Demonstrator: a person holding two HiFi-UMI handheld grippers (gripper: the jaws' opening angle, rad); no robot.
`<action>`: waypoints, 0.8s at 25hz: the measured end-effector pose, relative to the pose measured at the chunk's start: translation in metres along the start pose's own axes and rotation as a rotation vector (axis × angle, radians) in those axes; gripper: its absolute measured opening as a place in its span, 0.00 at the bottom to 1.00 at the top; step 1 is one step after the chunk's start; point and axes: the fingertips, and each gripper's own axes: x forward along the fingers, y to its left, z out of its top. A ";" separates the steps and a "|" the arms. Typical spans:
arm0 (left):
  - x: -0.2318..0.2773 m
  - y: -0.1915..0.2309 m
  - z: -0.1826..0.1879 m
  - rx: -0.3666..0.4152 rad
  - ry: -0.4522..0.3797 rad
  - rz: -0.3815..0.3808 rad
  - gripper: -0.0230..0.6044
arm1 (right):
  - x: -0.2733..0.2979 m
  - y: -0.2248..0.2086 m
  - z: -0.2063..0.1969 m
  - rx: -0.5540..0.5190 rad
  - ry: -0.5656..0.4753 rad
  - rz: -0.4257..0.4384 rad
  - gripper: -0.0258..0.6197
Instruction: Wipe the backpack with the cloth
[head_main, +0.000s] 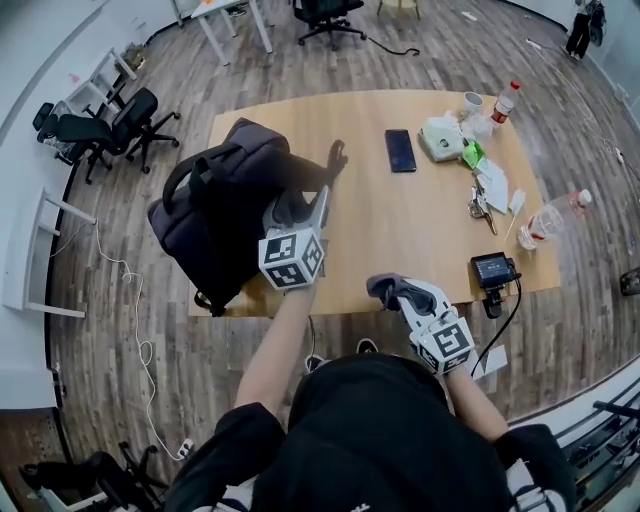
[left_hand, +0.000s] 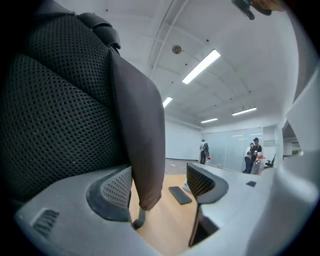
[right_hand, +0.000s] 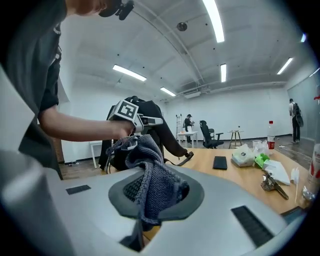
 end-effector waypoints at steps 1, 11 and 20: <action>-0.001 0.001 0.000 -0.006 -0.010 0.022 0.58 | -0.002 0.000 0.002 -0.006 -0.003 0.009 0.09; -0.012 -0.014 -0.005 0.075 -0.080 -0.267 0.57 | -0.006 0.014 0.004 -0.029 -0.016 0.088 0.09; -0.072 -0.013 -0.014 -0.033 0.011 -0.189 0.13 | 0.009 -0.012 0.051 -0.071 -0.129 0.072 0.09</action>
